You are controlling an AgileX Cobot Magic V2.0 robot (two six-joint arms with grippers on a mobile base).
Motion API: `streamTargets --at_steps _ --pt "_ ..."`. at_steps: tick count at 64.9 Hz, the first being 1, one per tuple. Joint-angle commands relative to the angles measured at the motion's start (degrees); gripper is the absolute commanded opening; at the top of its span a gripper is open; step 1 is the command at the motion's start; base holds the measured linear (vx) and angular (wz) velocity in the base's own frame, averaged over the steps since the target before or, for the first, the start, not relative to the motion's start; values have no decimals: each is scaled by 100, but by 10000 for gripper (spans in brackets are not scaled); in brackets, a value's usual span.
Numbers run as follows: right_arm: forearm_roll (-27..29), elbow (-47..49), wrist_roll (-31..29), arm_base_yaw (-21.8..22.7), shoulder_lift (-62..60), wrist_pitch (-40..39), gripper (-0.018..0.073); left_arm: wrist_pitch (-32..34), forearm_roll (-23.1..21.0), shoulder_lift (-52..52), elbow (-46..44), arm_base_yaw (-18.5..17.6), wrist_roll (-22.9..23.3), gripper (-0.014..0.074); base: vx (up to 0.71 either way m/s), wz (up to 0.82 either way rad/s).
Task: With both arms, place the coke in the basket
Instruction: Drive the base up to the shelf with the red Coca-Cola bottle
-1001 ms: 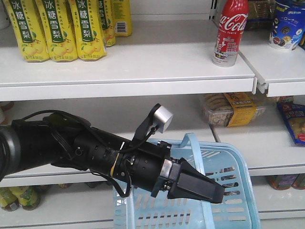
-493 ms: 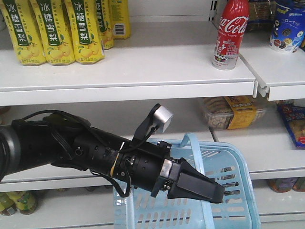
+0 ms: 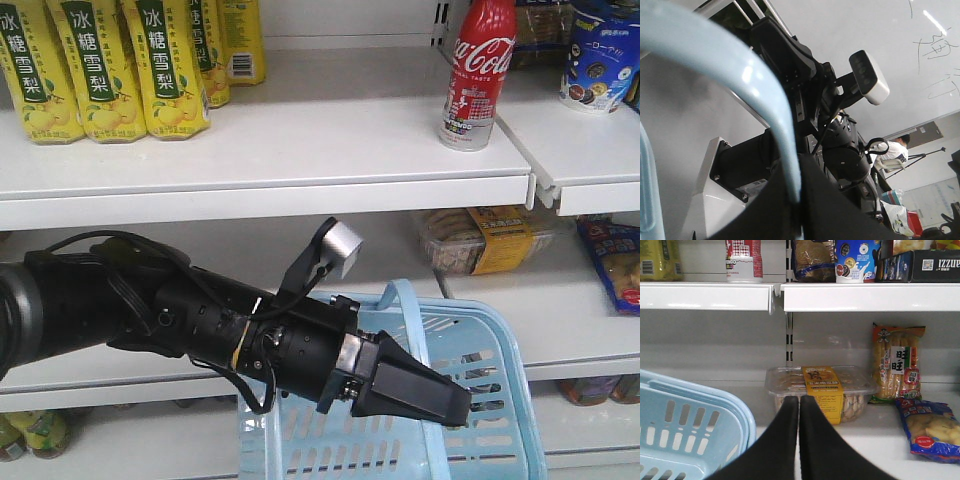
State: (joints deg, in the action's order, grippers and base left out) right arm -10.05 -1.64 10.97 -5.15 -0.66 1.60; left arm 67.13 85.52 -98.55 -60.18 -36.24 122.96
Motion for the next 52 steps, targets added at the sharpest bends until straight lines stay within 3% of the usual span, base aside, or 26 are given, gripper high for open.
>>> streamTargets --at_steps 1,52 --pt "-19 -109 -24 40 -63 -436 -5 1158 -440 310 -140 -36 -15 -5 2 -1" --pt "-19 -109 -24 40 -63 -436 -5 1158 -440 310 -140 -36 -15 -5 3 -3"
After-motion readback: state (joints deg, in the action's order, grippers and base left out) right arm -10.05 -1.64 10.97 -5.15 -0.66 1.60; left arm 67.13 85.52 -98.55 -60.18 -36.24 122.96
